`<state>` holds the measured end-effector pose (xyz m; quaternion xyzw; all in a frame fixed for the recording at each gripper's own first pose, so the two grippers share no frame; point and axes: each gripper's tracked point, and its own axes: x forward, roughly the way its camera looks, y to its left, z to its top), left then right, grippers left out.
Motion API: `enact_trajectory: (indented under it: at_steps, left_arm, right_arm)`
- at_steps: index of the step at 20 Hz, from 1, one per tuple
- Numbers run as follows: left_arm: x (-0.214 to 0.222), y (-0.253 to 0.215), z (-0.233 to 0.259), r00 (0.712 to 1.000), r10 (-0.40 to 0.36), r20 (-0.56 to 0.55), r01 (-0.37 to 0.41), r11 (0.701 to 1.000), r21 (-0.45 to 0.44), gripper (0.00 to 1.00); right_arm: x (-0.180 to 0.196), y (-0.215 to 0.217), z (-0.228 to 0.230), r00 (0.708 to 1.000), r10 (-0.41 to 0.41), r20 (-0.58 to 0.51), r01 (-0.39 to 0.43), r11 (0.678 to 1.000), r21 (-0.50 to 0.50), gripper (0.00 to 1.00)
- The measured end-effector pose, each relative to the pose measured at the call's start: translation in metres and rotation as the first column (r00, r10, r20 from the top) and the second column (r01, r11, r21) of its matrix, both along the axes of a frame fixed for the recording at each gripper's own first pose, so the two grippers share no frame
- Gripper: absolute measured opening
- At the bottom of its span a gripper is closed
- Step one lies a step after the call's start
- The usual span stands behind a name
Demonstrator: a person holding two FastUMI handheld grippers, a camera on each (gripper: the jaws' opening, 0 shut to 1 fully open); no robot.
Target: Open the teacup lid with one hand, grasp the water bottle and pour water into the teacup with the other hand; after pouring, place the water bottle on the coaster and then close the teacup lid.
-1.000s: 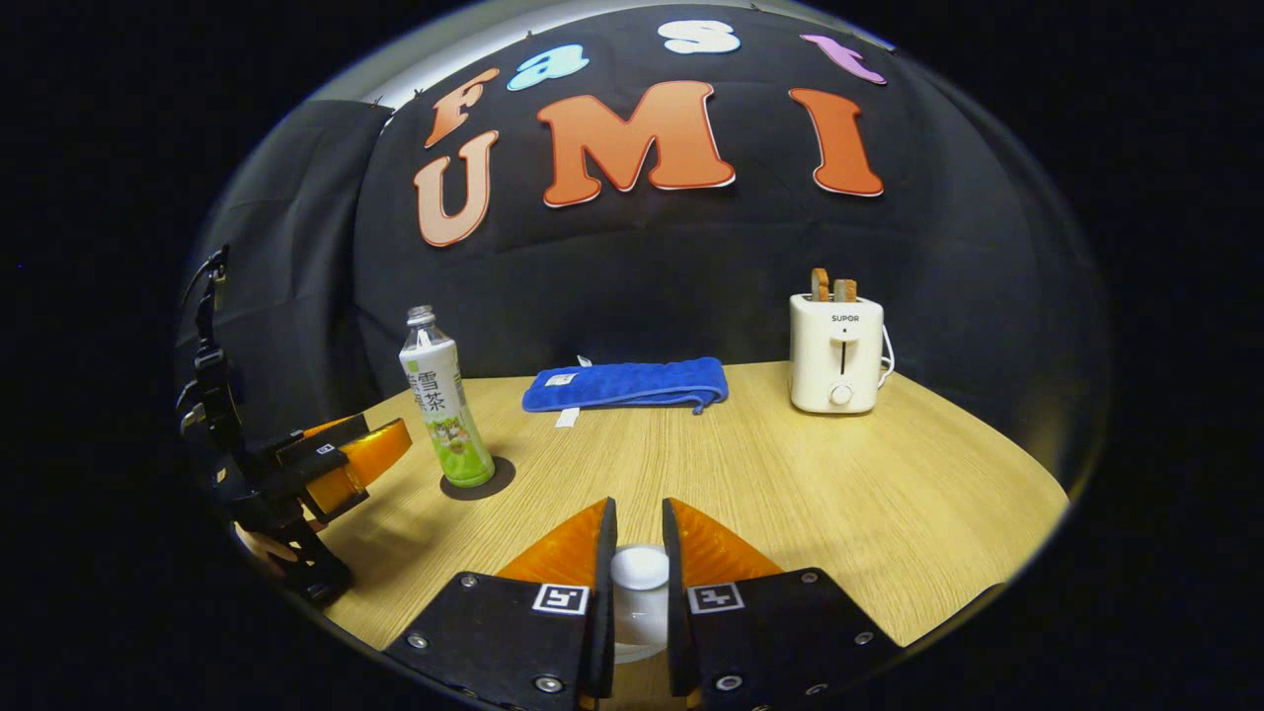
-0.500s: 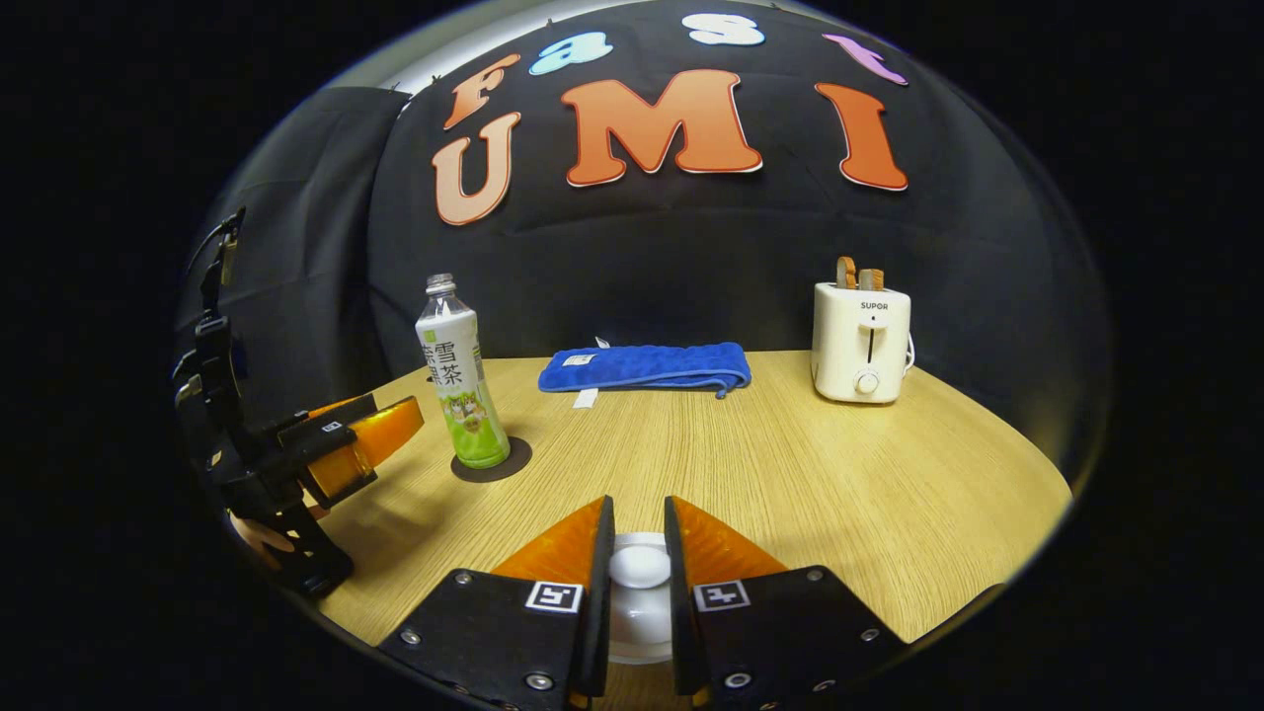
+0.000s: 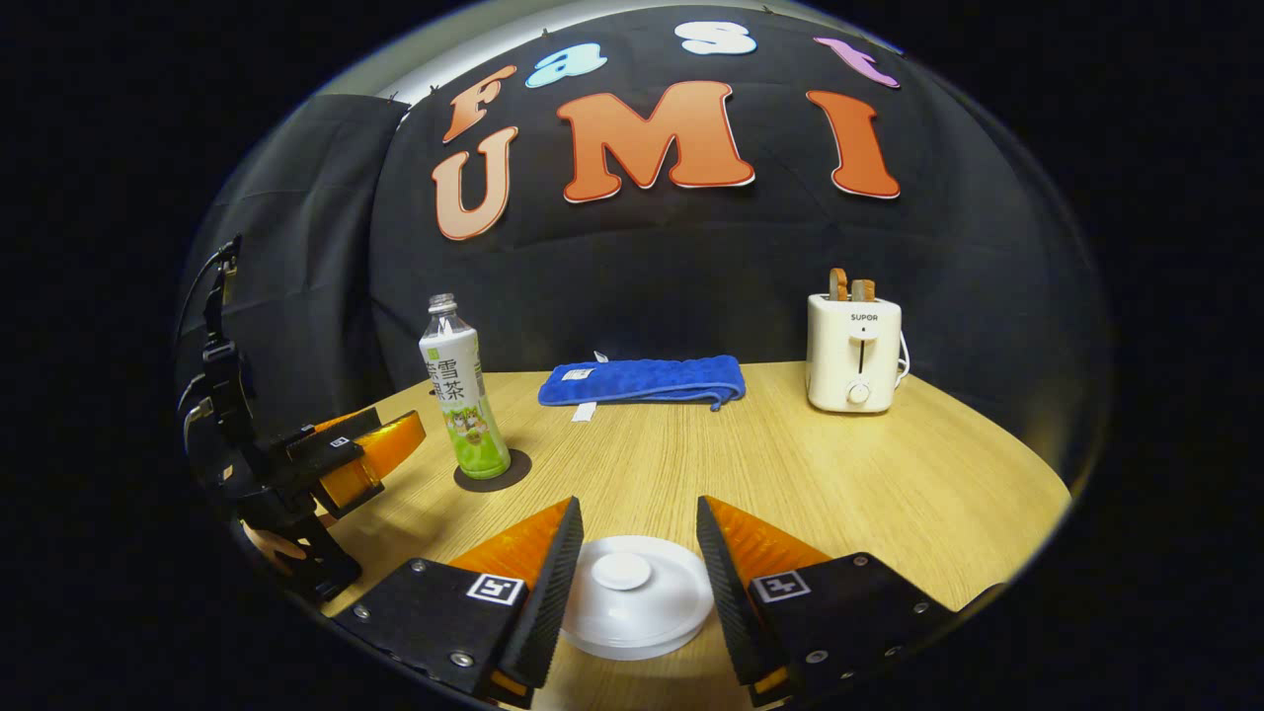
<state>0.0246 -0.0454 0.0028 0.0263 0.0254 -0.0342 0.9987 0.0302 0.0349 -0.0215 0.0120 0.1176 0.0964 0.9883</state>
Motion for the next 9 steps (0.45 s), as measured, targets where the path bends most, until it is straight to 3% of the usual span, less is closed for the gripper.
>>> enact_trajectory:
  at_steps: [2, 9]
  left_arm:
    - [0.000, 0.000, 0.001, 1.000, 0.007, 0.006, -0.007, 1.000, 0.007, 0.99]
    - [-0.001, 0.001, 0.001, 1.000, 0.018, 0.017, -0.018, 0.999, 0.026, 0.99]
  right_arm:
    - [0.001, -0.013, 0.003, 1.000, -0.020, 0.009, 0.021, 1.000, -0.022, 0.79]
    - [0.000, -0.029, 0.010, 0.998, -0.048, 0.042, 0.049, 0.998, -0.039, 0.97]
